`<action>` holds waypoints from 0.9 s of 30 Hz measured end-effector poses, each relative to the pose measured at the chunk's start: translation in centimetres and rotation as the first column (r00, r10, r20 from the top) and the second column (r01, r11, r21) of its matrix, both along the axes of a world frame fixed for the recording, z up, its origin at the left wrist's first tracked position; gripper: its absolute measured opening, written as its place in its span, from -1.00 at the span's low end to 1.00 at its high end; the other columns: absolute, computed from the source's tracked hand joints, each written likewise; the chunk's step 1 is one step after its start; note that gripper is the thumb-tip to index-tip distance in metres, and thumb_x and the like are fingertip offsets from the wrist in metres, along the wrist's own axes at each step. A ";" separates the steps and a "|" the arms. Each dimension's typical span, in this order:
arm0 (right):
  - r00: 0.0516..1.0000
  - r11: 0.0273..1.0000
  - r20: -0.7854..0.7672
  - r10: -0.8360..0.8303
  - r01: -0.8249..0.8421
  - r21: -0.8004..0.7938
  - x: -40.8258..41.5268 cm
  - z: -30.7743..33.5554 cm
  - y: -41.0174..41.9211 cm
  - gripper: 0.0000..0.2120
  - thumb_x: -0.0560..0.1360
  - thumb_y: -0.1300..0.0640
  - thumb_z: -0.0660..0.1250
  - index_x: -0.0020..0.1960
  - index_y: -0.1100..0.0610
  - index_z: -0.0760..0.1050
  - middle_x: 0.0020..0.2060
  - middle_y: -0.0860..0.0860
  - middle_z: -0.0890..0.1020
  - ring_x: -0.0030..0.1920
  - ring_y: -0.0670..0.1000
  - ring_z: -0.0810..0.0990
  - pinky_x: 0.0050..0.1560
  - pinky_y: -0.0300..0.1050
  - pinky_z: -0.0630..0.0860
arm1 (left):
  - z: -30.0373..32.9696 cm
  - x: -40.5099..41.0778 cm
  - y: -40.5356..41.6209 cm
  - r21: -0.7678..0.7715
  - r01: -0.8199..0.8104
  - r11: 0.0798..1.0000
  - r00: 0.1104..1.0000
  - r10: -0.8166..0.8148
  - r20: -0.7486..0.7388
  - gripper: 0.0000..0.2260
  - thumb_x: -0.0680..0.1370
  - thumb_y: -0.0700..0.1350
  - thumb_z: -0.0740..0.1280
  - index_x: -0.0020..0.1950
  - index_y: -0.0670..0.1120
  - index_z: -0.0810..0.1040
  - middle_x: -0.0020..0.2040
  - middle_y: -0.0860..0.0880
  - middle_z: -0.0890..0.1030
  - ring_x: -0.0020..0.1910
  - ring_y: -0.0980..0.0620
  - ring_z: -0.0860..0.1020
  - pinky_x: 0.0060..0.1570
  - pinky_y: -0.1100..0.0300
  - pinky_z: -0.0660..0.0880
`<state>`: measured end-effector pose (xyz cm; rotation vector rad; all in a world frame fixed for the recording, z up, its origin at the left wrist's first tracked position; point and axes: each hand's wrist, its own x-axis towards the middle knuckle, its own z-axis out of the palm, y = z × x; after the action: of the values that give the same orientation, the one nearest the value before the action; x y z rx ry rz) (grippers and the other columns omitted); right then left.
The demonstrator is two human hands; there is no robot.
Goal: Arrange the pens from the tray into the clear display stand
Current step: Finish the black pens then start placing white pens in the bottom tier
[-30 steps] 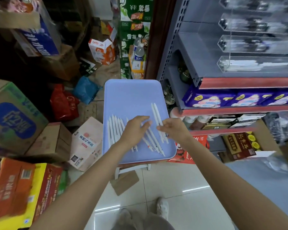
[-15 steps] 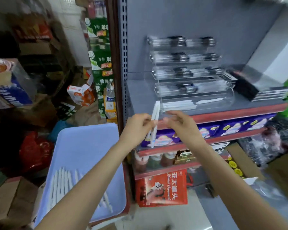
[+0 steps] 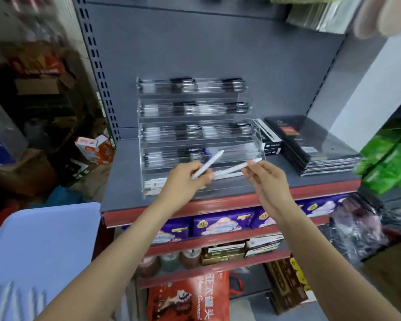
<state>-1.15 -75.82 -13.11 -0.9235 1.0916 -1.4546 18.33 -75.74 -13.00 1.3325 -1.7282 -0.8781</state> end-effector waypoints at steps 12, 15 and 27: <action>0.527 0.996 -0.850 -0.011 0.079 0.037 -5.6 -1.5 -4.8 -0.49 0.48 0.17 0.36 0.40 0.15 0.31 0.24 0.17 0.45 0.18 0.12 0.50 0.17 -0.11 0.39 | -1.1 -3.0 -2.8 -0.048 -0.240 0.970 0.859 0.235 0.455 -0.90 0.50 0.02 0.37 -0.08 0.02 0.61 -0.28 -0.02 0.62 -0.25 -0.04 0.58 -0.30 0.15 0.43; 0.599 0.998 -0.800 0.027 0.036 0.061 -5.8 -1.7 -5.1 -0.63 0.52 0.24 0.29 0.32 0.13 0.42 0.16 0.12 0.58 0.11 0.09 0.58 0.20 0.02 0.48 | -0.9 -4.0 -3.2 -0.125 -0.238 0.963 0.783 0.266 0.563 -0.86 0.51 0.03 0.35 -0.02 0.01 0.61 -0.18 -0.05 0.62 -0.13 -0.09 0.56 -0.22 0.09 0.46; 0.502 0.991 -0.856 -0.126 0.097 -0.089 -6.3 -2.6 -5.3 -0.57 0.50 0.32 0.29 0.35 0.13 0.40 0.17 0.13 0.51 0.14 0.04 0.52 0.11 -0.24 0.39 | -0.5 -4.7 -3.1 -0.171 -0.190 0.967 0.751 0.255 0.609 -0.78 0.54 0.10 0.29 -0.09 -0.03 0.58 -0.29 -0.01 0.52 -0.24 -0.04 0.48 -0.30 0.16 0.34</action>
<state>-7.43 -81.08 -15.67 -1.7303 1.8899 -1.0604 13.62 -78.81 -13.51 1.8580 -2.0004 -0.1936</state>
